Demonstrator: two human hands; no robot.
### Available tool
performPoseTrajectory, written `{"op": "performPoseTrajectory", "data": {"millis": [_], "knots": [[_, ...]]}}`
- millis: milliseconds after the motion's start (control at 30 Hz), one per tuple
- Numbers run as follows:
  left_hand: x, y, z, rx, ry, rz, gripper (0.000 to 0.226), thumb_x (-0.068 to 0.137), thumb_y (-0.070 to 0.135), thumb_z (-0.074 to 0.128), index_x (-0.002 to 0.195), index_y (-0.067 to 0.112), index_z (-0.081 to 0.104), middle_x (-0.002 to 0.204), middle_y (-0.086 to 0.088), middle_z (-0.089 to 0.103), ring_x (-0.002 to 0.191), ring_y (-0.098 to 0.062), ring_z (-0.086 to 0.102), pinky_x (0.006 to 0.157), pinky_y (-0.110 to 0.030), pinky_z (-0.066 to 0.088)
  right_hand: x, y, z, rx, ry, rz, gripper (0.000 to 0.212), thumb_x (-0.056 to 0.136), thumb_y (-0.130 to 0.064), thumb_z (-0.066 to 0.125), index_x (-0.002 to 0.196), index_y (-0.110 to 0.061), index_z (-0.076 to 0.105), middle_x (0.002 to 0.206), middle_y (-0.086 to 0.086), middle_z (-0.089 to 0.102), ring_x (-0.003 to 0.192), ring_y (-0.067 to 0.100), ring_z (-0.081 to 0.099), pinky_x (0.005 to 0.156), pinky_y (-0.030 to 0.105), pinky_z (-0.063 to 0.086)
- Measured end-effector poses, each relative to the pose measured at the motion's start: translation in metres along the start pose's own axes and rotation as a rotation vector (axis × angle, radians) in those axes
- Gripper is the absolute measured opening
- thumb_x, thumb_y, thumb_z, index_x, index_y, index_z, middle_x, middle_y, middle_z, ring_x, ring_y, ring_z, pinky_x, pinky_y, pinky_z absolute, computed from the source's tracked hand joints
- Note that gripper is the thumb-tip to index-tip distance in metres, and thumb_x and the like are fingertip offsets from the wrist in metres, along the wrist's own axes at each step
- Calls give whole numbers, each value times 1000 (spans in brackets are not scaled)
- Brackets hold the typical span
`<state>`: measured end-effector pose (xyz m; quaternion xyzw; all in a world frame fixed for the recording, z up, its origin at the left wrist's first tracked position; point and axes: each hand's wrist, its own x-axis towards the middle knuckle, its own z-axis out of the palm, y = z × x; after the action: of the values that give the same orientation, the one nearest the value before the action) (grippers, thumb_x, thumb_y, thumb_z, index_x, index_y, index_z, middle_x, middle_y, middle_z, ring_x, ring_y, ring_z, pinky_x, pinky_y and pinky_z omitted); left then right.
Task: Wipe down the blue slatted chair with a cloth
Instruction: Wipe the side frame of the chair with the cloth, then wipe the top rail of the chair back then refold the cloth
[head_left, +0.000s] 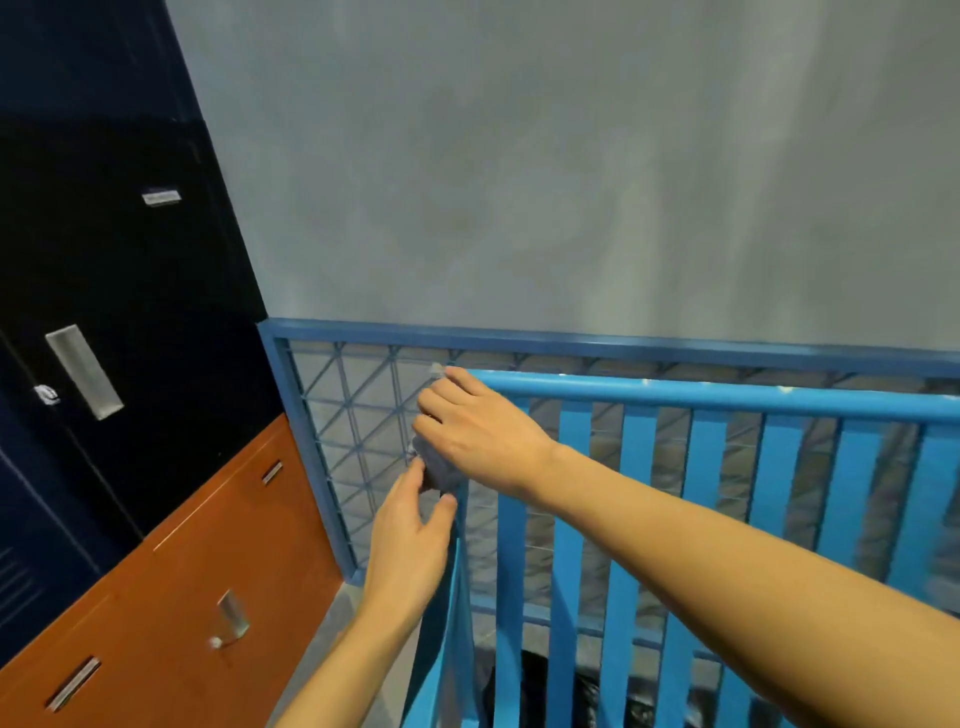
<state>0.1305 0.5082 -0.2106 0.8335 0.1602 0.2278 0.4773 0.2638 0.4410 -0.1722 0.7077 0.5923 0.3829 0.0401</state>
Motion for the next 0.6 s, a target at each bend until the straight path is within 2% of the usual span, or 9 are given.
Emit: {"op": "performPoseTrajectory", "data": {"millis": [67, 133, 200, 267, 300, 367, 467, 500, 600], "knots": [[13, 6, 1, 5, 4, 28, 50, 96, 13, 50, 143, 28, 41, 129, 20, 45, 119, -1, 44, 90, -22, 34, 4, 4, -6, -12, 5, 56, 26, 87, -14, 36, 86, -10, 62, 89, 11, 58, 92, 33, 55, 103, 46, 36], [25, 14, 2, -16, 17, 58, 49, 96, 12, 47, 140, 31, 42, 128, 19, 49, 109, 6, 47, 83, -20, 37, 9, 6, -10, -26, 7, 136, 27, 85, -15, 36, 85, -10, 63, 91, 11, 59, 93, 33, 55, 101, 46, 37], [34, 25, 3, -50, 26, 78, 47, 98, 15, 45, 138, 38, 41, 118, 23, 50, 88, 21, 48, 73, -11, 36, 14, 7, -11, -28, 12, 255, 17, 84, -15, 45, 85, -12, 62, 93, 11, 57, 88, 32, 55, 92, 44, 39], [42, 31, 1, -43, 34, 88, 42, 100, 18, 42, 134, 42, 39, 109, 26, 49, 81, 24, 47, 71, -9, 35, 20, 9, -18, 44, -29, 387, 8, 84, -13, 55, 88, -11, 60, 95, 11, 56, 84, 31, 55, 77, 41, 40], [47, 33, -1, -48, 43, 88, 35, 101, 18, 41, 128, 41, 44, 112, 23, 53, 87, 20, 50, 74, -10, 36, 22, 11, -22, 75, -78, 431, 10, 85, -13, 55, 93, -10, 60, 99, 11, 55, 86, 30, 55, 75, 40, 39], [54, 36, -4, -66, 70, 88, 30, 101, 18, 41, 125, 26, 57, 112, 10, 64, 100, 1, 58, 75, -13, 39, 28, 14, -31, 135, -181, 513, 18, 91, -18, 51, 105, -8, 56, 109, 11, 53, 96, 29, 53, 77, 38, 39], [51, 31, -9, -37, 109, 91, 26, 100, 12, 41, 105, 24, 63, 84, 9, 66, 76, -2, 57, 56, -8, 38, 45, 14, -42, 494, -239, 776, 26, 95, -28, 46, 105, -5, 55, 112, 17, 56, 102, 37, 55, 75, 40, 38], [49, 31, -10, -16, 114, 105, 25, 99, 11, 42, 101, 25, 63, 81, 11, 64, 73, -3, 56, 56, -9, 38, 49, 16, -40, 548, -248, 825, 28, 95, -29, 45, 104, -5, 56, 112, 19, 59, 103, 40, 56, 75, 40, 38], [47, 25, -10, 34, 87, 150, 23, 99, 14, 46, 104, 26, 65, 96, 12, 68, 90, -2, 60, 71, -12, 40, 45, 17, -32, 353, -250, 754, 28, 99, -30, 41, 109, -6, 53, 111, 15, 63, 101, 35, 61, 71, 39, 39]]}}
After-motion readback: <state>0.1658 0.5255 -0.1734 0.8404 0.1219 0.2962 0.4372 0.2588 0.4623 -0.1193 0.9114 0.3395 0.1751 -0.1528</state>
